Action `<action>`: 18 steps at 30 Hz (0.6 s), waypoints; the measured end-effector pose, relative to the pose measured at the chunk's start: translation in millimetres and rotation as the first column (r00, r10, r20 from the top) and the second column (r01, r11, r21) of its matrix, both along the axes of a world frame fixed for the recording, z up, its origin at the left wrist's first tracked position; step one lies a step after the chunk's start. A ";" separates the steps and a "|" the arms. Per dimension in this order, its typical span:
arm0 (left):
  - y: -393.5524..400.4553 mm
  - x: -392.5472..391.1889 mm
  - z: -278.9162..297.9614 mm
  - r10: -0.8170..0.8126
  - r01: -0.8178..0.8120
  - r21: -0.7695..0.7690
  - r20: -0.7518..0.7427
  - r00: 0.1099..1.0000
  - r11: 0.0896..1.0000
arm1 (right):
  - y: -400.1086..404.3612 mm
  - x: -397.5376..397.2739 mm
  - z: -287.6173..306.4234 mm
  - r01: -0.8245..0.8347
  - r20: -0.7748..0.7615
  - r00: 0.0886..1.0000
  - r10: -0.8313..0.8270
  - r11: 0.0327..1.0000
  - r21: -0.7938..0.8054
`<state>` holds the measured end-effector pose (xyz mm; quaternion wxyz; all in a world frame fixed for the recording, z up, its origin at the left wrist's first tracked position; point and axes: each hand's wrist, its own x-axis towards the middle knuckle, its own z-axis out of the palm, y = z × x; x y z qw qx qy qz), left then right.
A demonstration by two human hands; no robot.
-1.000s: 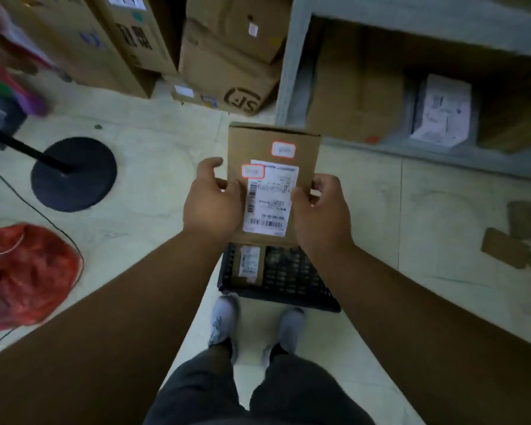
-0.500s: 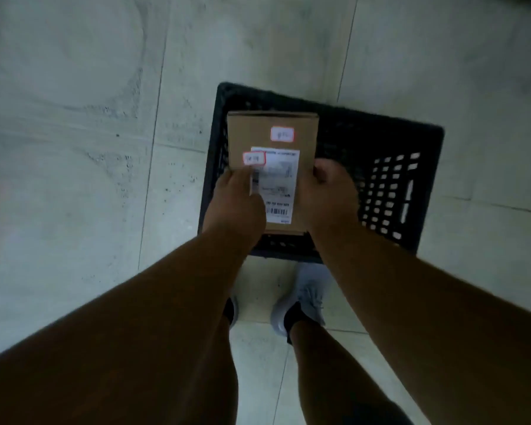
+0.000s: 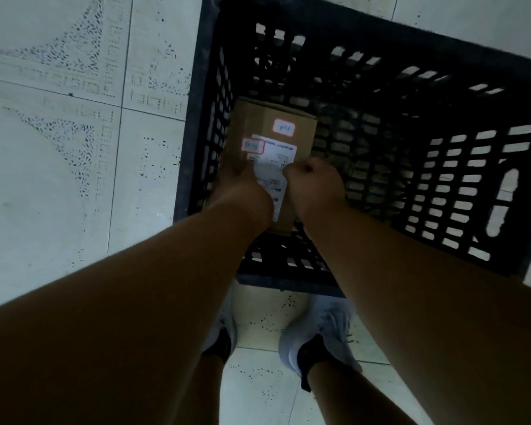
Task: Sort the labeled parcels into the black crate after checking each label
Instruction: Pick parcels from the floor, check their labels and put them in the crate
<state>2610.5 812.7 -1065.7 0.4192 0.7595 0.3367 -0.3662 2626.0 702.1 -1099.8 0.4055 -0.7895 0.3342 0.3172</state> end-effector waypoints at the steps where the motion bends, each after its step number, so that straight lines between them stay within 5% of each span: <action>1: -1.4 -4.6 -4.0 -0.084 0.085 0.003 -0.035 0.996 0.996 | 1.9 -3.2 -2.2 -0.014 0.010 1.000 0.014 1.000 -0.013; 6: -3.1 -15.0 -11.8 -0.539 0.562 0.073 -0.205 0.817 0.824 | 11.9 -15.4 -1.7 -0.136 -0.010 0.991 0.136 0.991 0.015; 9: -1.3 7.7 -5.9 -0.636 0.653 0.011 -0.217 0.741 0.757 | 11.1 -2.9 5.3 -0.169 -0.050 0.984 0.173 0.982 0.084; 15: -6.2 33.9 79.4 -0.469 0.445 0.192 0.107 0.877 0.875 | -9.2 12.9 74.8 -0.126 0.105 0.986 0.130 0.991 -0.037; 18: -9.8 39.9 147.7 -0.396 0.347 0.203 0.313 0.863 0.916 | -27.0 22.1 144.4 -0.127 0.191 0.973 0.133 0.991 -0.043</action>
